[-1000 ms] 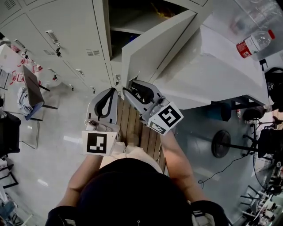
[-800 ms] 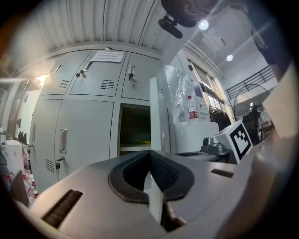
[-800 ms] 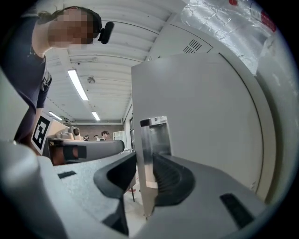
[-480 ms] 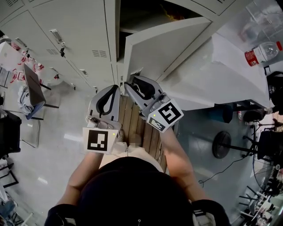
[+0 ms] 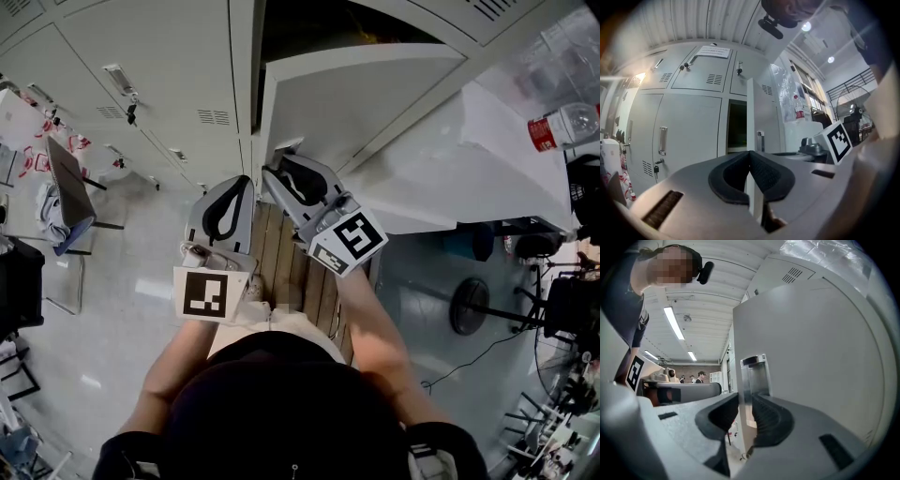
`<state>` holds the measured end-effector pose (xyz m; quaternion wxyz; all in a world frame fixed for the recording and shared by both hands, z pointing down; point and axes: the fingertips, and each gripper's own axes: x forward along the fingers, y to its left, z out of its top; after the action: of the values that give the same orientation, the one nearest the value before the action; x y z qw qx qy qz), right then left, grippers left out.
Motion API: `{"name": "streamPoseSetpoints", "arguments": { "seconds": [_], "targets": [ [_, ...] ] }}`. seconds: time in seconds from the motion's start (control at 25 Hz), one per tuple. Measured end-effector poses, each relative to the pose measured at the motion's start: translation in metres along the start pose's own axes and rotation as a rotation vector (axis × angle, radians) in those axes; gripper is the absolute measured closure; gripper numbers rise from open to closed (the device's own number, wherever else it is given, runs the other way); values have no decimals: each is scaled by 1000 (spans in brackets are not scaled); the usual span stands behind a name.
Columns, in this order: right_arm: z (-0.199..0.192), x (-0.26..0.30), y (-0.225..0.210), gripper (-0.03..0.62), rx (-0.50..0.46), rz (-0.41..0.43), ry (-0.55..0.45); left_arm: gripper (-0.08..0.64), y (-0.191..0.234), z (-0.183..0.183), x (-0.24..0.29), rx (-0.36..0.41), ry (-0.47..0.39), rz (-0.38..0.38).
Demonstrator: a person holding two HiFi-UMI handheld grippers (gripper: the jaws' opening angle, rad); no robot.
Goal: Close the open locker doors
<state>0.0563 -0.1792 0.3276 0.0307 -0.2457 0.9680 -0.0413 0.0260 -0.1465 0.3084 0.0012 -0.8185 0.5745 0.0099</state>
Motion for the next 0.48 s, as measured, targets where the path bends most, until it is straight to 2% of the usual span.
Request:
{"name": "streamPoseSetpoints", "arguments": {
  "seconds": [0.48],
  "targets": [
    [0,22,-15,518,-20,-27,0,558,18,-2,16,-6,-1,-4]
  ]
}}
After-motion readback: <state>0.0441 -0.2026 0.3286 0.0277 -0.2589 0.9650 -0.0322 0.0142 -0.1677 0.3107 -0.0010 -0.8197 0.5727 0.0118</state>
